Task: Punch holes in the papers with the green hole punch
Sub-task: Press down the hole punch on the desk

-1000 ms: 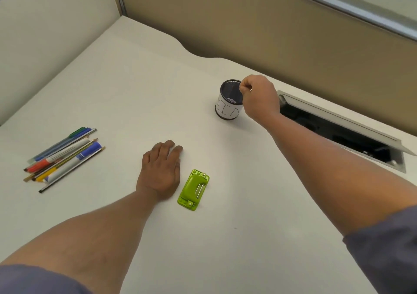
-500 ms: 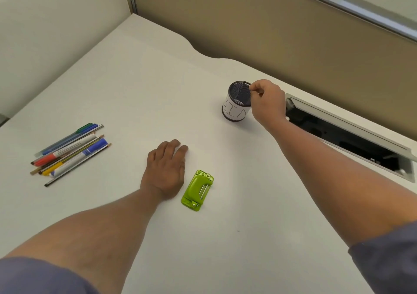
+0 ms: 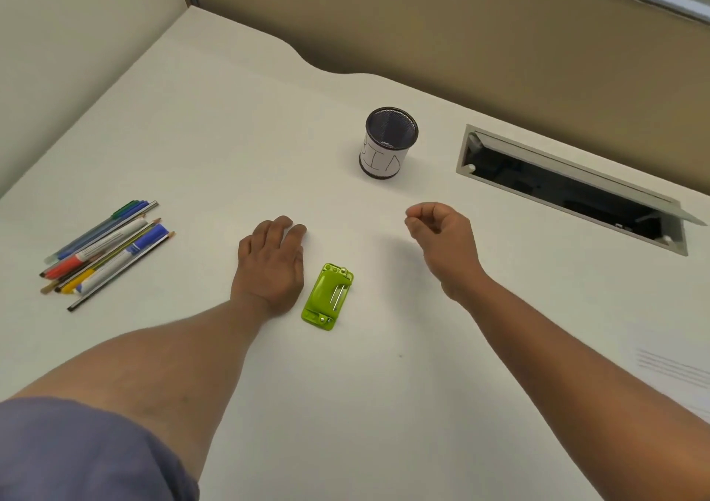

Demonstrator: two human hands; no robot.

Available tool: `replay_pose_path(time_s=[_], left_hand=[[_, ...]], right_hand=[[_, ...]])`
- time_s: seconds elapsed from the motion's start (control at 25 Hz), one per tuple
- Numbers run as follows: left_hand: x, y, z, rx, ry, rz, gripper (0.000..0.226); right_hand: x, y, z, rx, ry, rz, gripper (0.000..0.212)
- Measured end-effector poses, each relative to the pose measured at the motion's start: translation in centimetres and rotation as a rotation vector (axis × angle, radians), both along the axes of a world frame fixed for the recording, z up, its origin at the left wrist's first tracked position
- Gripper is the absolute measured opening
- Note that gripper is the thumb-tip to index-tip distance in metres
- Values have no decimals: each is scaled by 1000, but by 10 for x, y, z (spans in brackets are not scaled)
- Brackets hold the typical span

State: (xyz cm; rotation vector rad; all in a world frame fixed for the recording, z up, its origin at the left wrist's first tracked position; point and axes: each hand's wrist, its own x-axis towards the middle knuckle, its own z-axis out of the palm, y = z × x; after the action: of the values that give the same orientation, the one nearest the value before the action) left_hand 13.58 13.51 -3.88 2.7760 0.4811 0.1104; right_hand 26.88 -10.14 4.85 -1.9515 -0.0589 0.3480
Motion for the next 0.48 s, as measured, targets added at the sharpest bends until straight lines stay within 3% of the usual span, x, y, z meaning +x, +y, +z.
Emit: replay_pose_path(time_s=[0.28, 0.48], left_hand=[[1, 0, -4, 8, 5, -2, 40], [0, -1, -5, -2, -11, 3, 37]], right_hand=[[-80, -63, -35, -455, -5, 395, 16], [-105, -86, -38, -528, -35, 593, 12]])
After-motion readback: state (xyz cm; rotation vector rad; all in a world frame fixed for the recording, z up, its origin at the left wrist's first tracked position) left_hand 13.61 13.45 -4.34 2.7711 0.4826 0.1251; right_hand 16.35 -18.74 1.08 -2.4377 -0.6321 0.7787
